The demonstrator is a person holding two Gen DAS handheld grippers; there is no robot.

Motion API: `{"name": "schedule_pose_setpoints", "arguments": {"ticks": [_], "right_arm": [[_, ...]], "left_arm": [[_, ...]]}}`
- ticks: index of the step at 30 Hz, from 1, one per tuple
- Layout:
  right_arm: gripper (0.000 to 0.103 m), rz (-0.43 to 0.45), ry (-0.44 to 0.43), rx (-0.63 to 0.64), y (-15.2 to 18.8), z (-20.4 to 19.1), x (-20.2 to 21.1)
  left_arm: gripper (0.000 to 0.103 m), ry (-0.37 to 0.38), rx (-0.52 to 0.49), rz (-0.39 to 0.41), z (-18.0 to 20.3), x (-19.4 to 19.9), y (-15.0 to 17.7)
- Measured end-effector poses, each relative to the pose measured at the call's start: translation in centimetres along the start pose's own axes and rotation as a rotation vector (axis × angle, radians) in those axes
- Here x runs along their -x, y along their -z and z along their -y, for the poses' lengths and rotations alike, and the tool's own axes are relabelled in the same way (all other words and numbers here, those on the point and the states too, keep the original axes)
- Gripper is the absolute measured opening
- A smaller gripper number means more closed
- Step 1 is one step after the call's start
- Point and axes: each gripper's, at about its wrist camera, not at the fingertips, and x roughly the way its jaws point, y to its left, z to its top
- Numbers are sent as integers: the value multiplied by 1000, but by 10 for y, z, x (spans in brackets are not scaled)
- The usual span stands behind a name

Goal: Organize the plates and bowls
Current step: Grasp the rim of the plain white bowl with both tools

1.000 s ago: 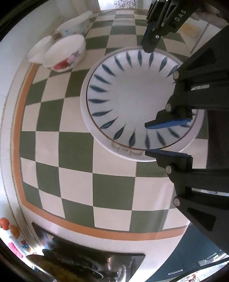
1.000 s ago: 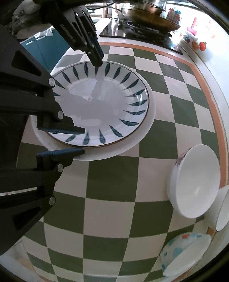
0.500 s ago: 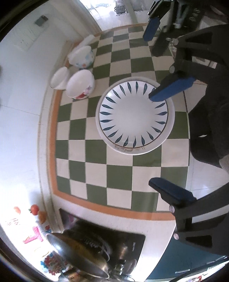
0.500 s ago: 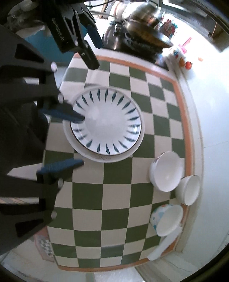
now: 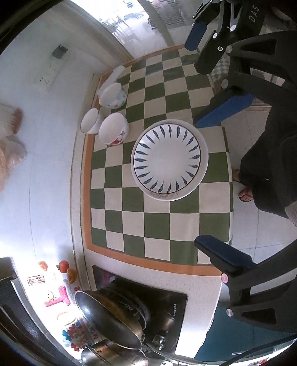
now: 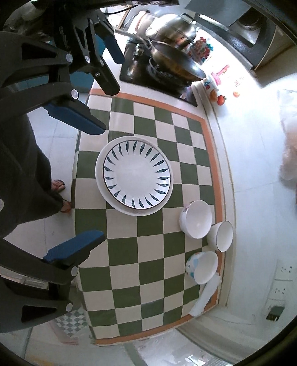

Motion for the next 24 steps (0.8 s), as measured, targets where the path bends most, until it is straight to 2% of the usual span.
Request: {"name": "schedule_pose_setpoints", "arguments": {"ticks": [6, 12, 14, 17, 18, 20, 23, 24], "right_arm": [[90, 29, -23, -60, 2, 12, 11], [90, 30, -35, -115, -17, 43, -5], [90, 30, -35, -136, -31, 60, -19], [90, -4, -61, -188, -66, 99, -54], [90, -4, -61, -188, -66, 99, -54], [90, -22, -92, -211, -89, 120, -74], [90, -63, -109, -232, -133, 154, -117], [90, -63, -109, -232, -133, 154, -117]], "left_arm": [[97, 6, -27, 21, 10, 3, -7], [97, -11, -40, 18, 33, -24, -43], [97, -21, -39, 12, 44, -42, -63], [97, -2, -28, -20, 57, -70, -94], [97, 10, -21, -34, 62, -81, -106], [97, 20, -7, -62, 69, -104, -128], [97, -7, -2, -116, 82, -147, -163], [97, -17, -2, -128, 85, -160, -172]]}}
